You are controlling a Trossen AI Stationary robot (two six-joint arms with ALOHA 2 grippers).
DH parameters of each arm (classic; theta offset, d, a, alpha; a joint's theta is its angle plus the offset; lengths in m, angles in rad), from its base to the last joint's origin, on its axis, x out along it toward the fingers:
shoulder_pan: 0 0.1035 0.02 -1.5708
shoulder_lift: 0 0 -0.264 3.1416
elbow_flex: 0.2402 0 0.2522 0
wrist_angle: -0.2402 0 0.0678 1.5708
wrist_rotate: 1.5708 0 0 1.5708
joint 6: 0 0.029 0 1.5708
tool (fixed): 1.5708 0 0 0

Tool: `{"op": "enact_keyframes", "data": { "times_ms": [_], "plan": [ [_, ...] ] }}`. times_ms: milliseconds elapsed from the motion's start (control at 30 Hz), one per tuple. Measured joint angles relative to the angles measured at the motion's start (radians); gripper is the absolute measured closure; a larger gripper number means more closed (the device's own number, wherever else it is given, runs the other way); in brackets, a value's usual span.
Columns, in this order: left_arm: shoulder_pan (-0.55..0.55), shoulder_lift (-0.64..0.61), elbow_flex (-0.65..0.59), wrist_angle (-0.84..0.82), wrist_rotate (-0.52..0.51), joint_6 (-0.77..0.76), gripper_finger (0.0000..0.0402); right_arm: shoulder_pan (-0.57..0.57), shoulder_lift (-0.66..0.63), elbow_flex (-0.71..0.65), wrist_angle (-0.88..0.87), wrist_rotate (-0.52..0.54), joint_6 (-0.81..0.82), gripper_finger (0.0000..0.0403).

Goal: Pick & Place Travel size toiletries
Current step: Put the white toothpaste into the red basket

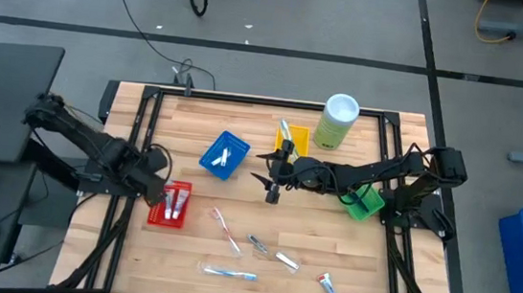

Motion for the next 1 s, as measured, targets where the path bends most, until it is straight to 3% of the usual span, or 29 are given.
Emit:
{"op": "enact_keyframes", "data": {
  "times_ms": [300, 633, 900, 1000],
  "plan": [
    [-0.081, 0.122, 0.0, -0.001, -0.071, -0.083, 0.0324, 0.0, 0.0, 0.0, -0.023, -0.002, 0.076, 0.0137],
    [-0.098, 0.301, -0.001, 0.004, -0.033, -0.09, 0.0314, 0.001, 0.0, 0.0, -0.04, -0.005, 0.113, 0.0156],
    [-0.104, 0.298, 0.0, -0.003, 0.025, -0.149, 0.0335, 0.001, 0.0, 0.0, -0.039, -0.005, 0.113, 0.016],
    [-0.12, 0.298, 0.016, -0.021, 0.0, -0.147, 0.033, 0.0, 0.0, 0.0, -0.039, -0.005, 0.112, 0.0154]
  ]
}}
